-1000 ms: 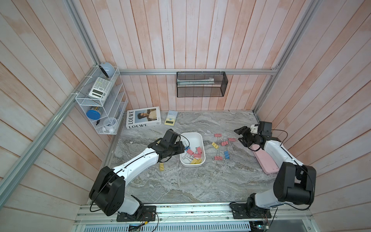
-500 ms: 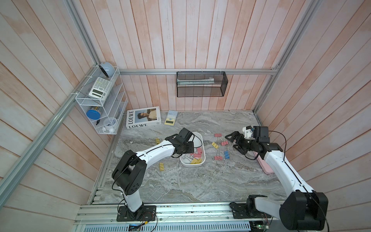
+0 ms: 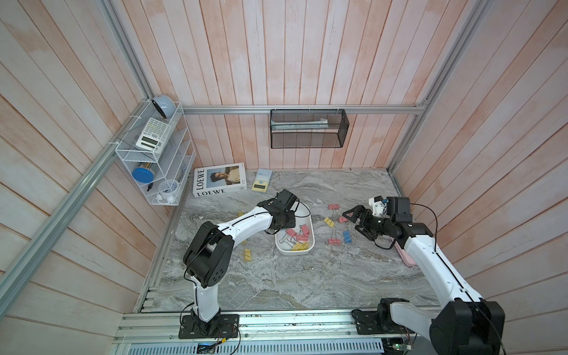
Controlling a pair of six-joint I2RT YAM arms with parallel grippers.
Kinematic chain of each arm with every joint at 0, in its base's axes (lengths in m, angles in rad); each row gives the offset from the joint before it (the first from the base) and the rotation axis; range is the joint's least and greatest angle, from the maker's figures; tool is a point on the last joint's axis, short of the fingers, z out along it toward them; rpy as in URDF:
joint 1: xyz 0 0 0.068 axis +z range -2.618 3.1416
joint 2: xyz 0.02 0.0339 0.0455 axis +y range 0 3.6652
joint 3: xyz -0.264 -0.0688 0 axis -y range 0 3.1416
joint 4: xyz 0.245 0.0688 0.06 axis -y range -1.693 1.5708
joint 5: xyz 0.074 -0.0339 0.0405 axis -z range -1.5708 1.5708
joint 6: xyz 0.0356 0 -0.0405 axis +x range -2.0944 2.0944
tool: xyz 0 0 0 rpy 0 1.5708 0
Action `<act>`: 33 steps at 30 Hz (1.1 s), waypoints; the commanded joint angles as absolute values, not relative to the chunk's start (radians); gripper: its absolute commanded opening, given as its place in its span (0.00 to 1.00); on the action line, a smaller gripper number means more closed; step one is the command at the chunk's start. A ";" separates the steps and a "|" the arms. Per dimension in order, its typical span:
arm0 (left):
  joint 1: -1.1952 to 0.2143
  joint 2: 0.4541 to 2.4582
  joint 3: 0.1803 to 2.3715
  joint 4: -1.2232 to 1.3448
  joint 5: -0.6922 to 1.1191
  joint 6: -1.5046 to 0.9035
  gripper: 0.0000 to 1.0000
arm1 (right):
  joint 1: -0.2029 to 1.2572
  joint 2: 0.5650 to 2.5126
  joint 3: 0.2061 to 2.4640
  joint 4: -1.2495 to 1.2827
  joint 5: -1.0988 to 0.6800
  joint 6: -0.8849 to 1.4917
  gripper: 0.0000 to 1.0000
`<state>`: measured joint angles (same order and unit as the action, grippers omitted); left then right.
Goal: Take out the binder clips from the storage box
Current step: Pick up the binder clip from the storage box.
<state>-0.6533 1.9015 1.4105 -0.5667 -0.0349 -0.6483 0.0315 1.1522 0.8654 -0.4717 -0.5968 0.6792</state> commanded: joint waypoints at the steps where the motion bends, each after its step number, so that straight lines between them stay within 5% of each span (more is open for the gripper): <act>1: -0.637 1.947 1.464 -0.590 -0.050 -0.669 0.49 | 0.036 1.129 0.849 -0.434 -0.655 0.667 0.98; 33: -0.605 2.257 1.792 -0.758 -0.105 -0.675 0.27 | 0.037 1.118 0.828 -0.404 -0.672 0.669 0.98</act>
